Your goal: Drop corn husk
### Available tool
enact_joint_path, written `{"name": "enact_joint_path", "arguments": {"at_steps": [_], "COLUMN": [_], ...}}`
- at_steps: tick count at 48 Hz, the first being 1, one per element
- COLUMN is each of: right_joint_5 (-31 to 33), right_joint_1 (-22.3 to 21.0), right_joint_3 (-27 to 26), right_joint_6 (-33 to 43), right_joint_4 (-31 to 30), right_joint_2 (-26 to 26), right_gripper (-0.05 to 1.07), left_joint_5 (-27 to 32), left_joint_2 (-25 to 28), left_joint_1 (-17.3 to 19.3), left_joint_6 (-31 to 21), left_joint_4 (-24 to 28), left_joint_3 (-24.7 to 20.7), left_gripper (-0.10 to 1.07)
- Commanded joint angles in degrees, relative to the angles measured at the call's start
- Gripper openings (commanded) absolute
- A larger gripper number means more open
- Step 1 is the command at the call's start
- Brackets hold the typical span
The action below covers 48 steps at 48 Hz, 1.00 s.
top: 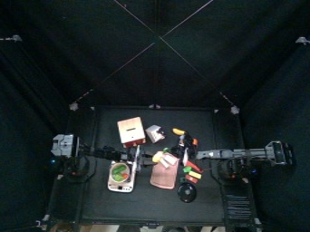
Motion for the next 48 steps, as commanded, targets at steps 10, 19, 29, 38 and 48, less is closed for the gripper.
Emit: {"name": "enact_joint_path", "arguments": {"at_steps": [10, 19, 29, 38, 48], "right_joint_5": [0.18, 0.26, 2.99, 6.59, 7.38], "right_joint_1": [0.53, 4.13, 8.44, 10.37, 12.13], "right_joint_3": [6.59, 13.18, 14.68, 14.15, 13.71], "right_joint_6": [-0.44, -0.53, -0.53, -0.53, -0.62], "right_joint_4": [21.27, 34.98, 42.28, 44.74, 44.65], "right_joint_2": [-3.43, -2.29, 2.02, 5.45, 6.15], "right_gripper": [0.24, 0.25, 0.28, 0.56, 0.79], "left_joint_5": [0.62, 6.68, 16.87, 19.51, 19.69], "left_joint_2": [-2.72, -3.08, -2.99, -3.25, -3.16], "left_joint_1": [-0.09, -0.7, -2.11, -2.55, -2.99], "left_joint_6": [0.09, 0.09, 0.18, 0.18, 0.09], "left_joint_4": [0.18, 1.93, 3.69, 5.98, 7.91], "left_joint_3": [1.85, 3.6, 3.34, 3.08, 2.81], "left_gripper": [0.61, 0.61, 0.61, 0.61, 0.61]}}
